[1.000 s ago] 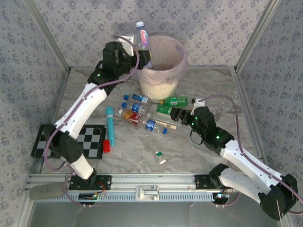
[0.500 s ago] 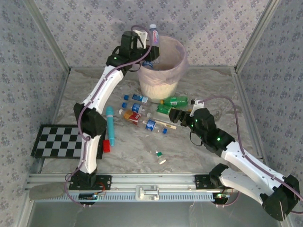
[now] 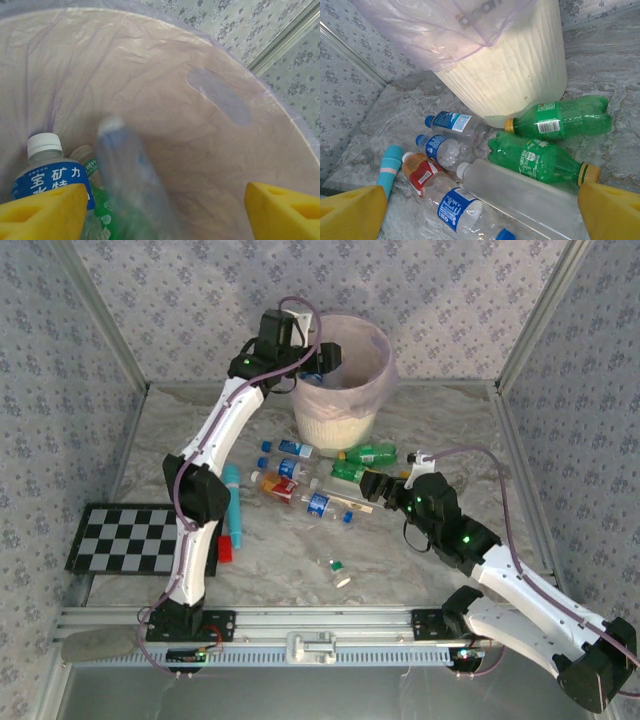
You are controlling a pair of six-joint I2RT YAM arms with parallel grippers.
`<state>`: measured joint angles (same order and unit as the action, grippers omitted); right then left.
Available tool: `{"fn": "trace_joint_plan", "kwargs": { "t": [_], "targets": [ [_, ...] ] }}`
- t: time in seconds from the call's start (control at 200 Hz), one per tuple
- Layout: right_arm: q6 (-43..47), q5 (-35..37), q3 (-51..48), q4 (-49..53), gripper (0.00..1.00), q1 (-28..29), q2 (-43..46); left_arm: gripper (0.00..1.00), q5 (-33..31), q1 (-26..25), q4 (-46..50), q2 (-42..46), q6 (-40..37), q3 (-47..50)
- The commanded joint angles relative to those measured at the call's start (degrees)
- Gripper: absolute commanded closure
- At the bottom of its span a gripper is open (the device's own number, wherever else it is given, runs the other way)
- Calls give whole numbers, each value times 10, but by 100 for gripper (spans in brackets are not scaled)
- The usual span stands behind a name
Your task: Put the plastic bottles in the bin
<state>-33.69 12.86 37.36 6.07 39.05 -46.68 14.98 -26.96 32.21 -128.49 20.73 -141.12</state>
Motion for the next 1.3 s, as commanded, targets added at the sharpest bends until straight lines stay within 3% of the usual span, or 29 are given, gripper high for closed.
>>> {"fn": "trace_joint_plan", "kwargs": {
  "t": [0.0, 0.25, 0.355, 0.68, 0.91, 1.294],
  "targets": [
    [-8, 13, -2, 8, 0, 4, 3, 12, -5, 2, 7, 15, -4, -29],
    [-4, 9, 5, 8, 0, 8, -9, 4, -6, 2, 13, 66, -6, -21],
    [-1, 6, 8, 18, 0, 13, -16, 3, -6, 2, -4, 113, -3, 25],
    [1, -18, 14, 49, 0, 33, -48, 1, -43, 2, -243, 381, 24, 423],
    [0, -45, 34, 50, 0, 75, -121, 0, -109, 2, -320, 550, 40, 677],
    [12, -62, 117, 105, 0, 197, -303, 0, -193, 1, -343, 749, 254, 1055]
  ]
}}
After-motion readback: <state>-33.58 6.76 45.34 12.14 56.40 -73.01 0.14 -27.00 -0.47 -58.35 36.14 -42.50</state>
